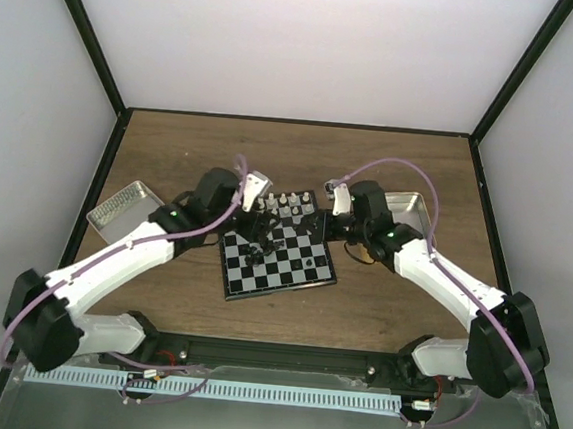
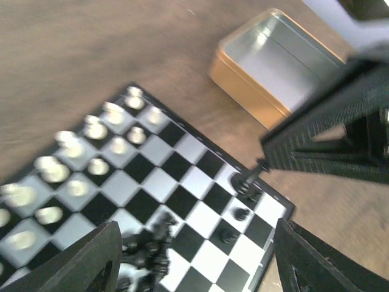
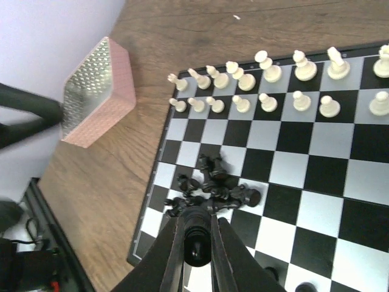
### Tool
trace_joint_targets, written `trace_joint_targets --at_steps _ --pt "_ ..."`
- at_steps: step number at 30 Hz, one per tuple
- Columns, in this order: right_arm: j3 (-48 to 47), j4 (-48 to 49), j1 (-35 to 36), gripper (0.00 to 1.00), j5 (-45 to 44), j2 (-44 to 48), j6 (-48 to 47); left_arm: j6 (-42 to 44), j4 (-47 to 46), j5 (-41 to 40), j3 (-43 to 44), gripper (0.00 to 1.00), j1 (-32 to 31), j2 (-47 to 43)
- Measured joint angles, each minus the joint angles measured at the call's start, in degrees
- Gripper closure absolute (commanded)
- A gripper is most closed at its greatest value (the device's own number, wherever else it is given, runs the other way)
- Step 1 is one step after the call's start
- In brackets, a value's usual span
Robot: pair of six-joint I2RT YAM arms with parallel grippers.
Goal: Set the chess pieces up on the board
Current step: Place the chess piece on the chessboard.
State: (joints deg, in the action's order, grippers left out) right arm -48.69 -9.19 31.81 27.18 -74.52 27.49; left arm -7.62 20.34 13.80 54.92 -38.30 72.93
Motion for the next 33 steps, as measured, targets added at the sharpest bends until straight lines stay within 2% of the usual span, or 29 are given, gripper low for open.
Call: trace_joint_targets --at_steps 8,13,20,27,33 --pt "0.0 -2.8 7.7 0.94 -13.2 0.0 -2.4 -8.5 3.5 -24.6 -1.8 0.22 0.0 -17.1" --pt "-0.4 -5.9 15.0 0.94 -23.3 -0.2 -2.4 -10.9 2.7 -34.7 -5.5 0.2 0.0 -27.5" --pt "-1.8 -10.1 23.4 0.94 -33.7 -3.2 -1.4 -12.4 1.8 -41.9 -10.5 0.17 0.0 -35.4" --pt "-3.8 -13.2 28.2 0.93 -41.0 -6.9 -0.6 -13.2 1.3 -43.8 -10.9 0.17 0.0 -36.0" --pt "-4.0 -15.0 30.2 0.93 -43.2 -9.4 0.0 -13.2 1.2 -44.2 -11.0 0.17 0.0 -35.9"
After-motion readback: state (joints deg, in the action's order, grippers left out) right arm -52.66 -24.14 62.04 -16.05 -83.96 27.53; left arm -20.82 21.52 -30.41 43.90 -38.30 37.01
